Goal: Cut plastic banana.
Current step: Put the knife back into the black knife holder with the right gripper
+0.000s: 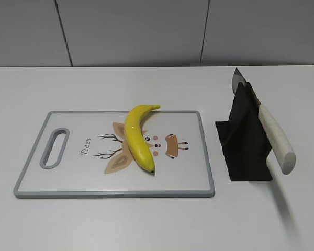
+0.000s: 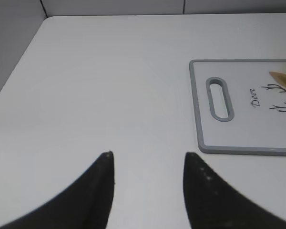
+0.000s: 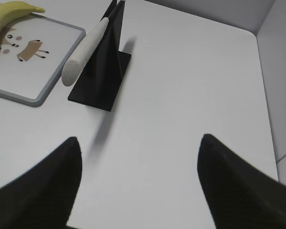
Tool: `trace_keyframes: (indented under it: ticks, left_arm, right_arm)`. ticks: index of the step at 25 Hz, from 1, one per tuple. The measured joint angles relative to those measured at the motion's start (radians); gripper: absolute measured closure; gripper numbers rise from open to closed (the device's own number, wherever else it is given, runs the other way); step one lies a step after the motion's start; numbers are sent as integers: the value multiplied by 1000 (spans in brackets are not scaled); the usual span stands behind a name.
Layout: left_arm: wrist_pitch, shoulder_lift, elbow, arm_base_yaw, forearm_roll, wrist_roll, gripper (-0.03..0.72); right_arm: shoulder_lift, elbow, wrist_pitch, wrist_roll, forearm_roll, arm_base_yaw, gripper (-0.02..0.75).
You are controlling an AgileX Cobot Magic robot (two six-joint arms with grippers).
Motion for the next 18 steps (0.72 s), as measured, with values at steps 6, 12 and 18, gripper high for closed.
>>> trace_keyframes:
  ticks: [6,12,18]
  left_arm:
    - [-1,0,0,21,0,0,225]
    - [-1,0,0,21,0,0,225]
    - [-1,0,0,21,-5,0,225]
  right_arm:
    - [0,0,0,0,0,-19,150]
    - [0,0,0,0,0,-19,150]
    - [0,0,0,0,0,-19,150]
